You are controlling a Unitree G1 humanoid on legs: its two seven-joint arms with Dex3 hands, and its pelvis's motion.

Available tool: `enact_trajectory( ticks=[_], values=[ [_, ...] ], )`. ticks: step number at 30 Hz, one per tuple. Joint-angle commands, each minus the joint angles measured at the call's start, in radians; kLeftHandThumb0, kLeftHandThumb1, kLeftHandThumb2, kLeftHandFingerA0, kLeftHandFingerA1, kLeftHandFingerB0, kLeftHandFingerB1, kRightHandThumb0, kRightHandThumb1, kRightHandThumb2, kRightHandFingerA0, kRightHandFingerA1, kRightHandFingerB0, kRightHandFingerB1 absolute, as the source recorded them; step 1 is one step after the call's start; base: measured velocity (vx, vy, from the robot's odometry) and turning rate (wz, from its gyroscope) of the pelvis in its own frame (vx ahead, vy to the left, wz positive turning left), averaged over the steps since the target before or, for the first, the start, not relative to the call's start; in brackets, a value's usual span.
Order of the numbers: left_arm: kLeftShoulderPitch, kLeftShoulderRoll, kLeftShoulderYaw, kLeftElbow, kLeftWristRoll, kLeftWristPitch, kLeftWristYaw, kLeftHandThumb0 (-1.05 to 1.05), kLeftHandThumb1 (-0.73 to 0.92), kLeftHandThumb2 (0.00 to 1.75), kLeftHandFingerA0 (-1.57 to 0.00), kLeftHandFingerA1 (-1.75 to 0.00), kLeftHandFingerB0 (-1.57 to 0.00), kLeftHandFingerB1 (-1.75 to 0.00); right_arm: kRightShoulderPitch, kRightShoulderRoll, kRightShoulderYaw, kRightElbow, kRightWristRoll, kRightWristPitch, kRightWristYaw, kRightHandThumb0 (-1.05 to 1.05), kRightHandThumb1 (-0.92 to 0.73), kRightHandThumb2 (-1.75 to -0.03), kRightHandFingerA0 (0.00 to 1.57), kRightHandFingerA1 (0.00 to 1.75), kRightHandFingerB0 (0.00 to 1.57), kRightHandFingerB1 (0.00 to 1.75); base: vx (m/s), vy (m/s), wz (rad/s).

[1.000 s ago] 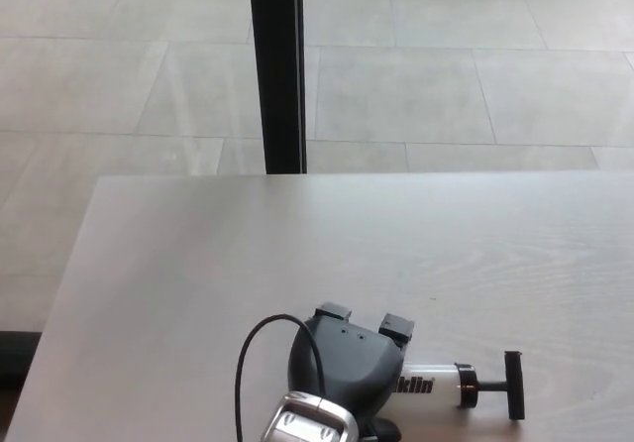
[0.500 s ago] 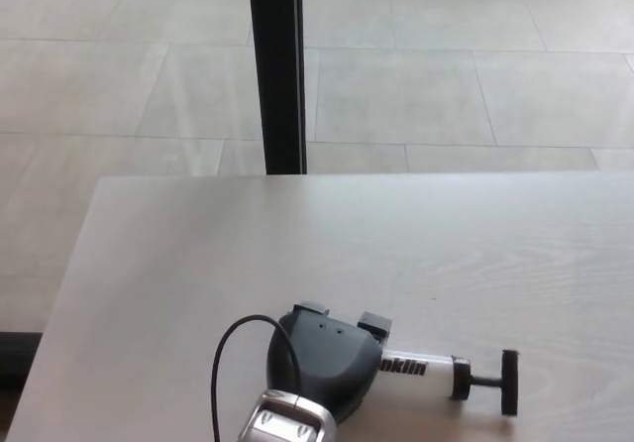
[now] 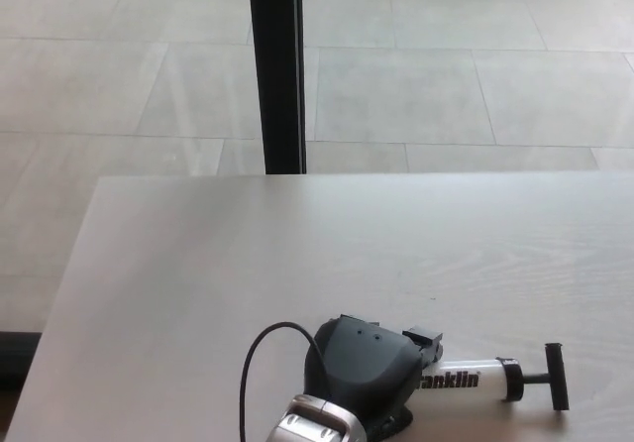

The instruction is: The robot uses its left hand to lift the air pump kept on the middle of the desk and use the right hand to pull out the handle

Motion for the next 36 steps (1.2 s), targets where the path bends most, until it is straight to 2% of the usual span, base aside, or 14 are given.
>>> enact_trajectory(
  ticks=[1,11,13,17,19,21,22,24,27,28,29,33,34,36],
  values=[
    [0.023,0.002,0.009,0.02,-0.031,-0.054,-0.02,-0.21,0.63,0.73,-0.84,-1.57,-0.49,-0.57,-0.008,-0.004,-0.013,0.007,-0.005,-0.025,-0.013,-0.46,-0.74,-0.62,0.62,0.83,0.64,0.47,0.0,0.0,0.0],
    [0.02,0.055,0.019,0.022,0.041,0.014,-0.081,-0.21,0.72,0.79,-0.87,-1.15,-0.78,-0.79,0.002,0.004,-0.027,-0.002,0.011,-0.002,-0.007,-0.39,-0.72,-0.6,0.69,1.02,0.57,0.44,0.0,0.0,0.0],
    [0.01,0.064,0.045,0.006,0.042,0.028,-0.101,-0.25,0.77,0.74,-0.86,-1.14,-0.74,-0.76,0.008,0.013,-0.028,-0.01,0.016,0.006,-0.002,-0.42,-0.58,-0.96,0.74,0.95,0.5,0.61,0.0,0.0,0.0],
    [-0.006,0.07,0.127,-0.024,-0.005,0.013,-0.102,-0.22,0.8,0.74,-0.79,-1.04,-0.67,-0.7,0.028,0.034,-0.029,-0.033,0.033,0.022,0.013,-0.39,-0.7,-0.6,0.73,1.01,0.56,0.44,0.0,0.0,0.0],
    [-0.024,0.059,0.15,-0.018,0.005,0.04,-0.126,-0.25,0.85,0.71,-0.8,-1.18,-0.62,-0.67,0.035,0.039,-0.028,-0.047,0.031,0.031,0.013,-0.41,-0.55,-0.94,0.77,0.9,0.51,0.61,0.0,0.0,0.0],
    [-0.032,0.061,0.171,-0.012,0.007,0.026,-0.108,-0.21,0.82,0.74,-0.81,-1.36,-0.67,-0.72,0.049,0.046,-0.023,-0.069,0.022,0.045,0.004,-0.39,-0.69,-0.6,0.77,0.9,0.59,0.44,0.0,0.0,0.0],
    [-0.048,0.07,0.187,-0.003,0.008,0.003,-0.072,-0.13,0.75,0.76,-0.81,-1.74,-0.77,-1.0,0.054,0.048,-0.013,-0.084,0.013,0.057,0.006,-0.49,-0.55,-0.94,0.77,0.89,0.51,0.61,0.0,0.0,0.0],
    [-0.099,0.085,0.243,0.022,-0.015,-0.044,-0.012,-0.12,0.68,0.94,-0.84,-1.75,-0.67,-1.45,0.066,0.054,0.012,-0.131,0.012,0.111,0.027,-0.5,-0.54,-0.94,0.79,0.89,0.49,0.6,0.0,0.0,0.0],
    [-0.126,0.082,0.288,0.042,-0.038,-0.064,0.007,-0.24,0.62,1.08,-1.14,-1.39,-0.87,-1.2,0.079,0.066,0.017,-0.173,0.039,0.161,0.053,-0.48,-0.66,-0.6,0.74,0.9,0.58,0.46,0.0,0.0,0.0],
    [-0.151,0.086,0.314,0.067,-0.057,-0.089,0.03,-0.14,0.63,0.98,-0.86,-1.75,-0.67,-1.54,0.084,0.069,0.038,-0.198,0.031,0.182,0.066,-0.5,-0.66,-0.6,0.73,0.92,0.58,0.45,0.0,0.0,0.0],
    [-0.17,0.096,0.319,0.093,-0.049,-0.118,0.073,-0.14,0.57,1.04,-0.91,-1.75,-0.76,-1.44,0.088,0.071,0.051,-0.214,0.026,0.193,0.072,-0.52,-0.53,-0.94,0.78,0.9,0.52,0.61,0.0,0.0,0.0],
    [-0.199,0.11,0.328,0.129,-0.032,-0.157,0.151,-0.15,0.53,1.09,-0.92,-1.75,-0.81,-1.44,0.092,0.086,0.077,-0.253,0.018,0.248,0.076,-0.53,-0.65,-0.59,0.75,0.9,0.59,0.45,0.0,0.0,0.0],
    [-0.207,0.105,0.345,0.135,-0.052,-0.175,0.167,-0.21,0.5,1.14,-1.21,-1.39,-0.98,-1.23,0.093,0.099,0.092,-0.276,0.017,0.274,0.075,-0.55,-0.64,-0.59,0.75,0.91,0.6,0.46,0.0,0.0,0.0],
    [-0.217,0.099,0.355,0.133,-0.065,-0.183,0.167,-0.16,0.52,1.17,-0.88,-1.75,-0.77,-1.55,0.095,0.107,0.111,-0.292,0.011,0.3,0.077,-0.56,-0.64,-0.59,0.73,0.88,0.59,0.45,0.0,0.0,0.0]
  ],
)
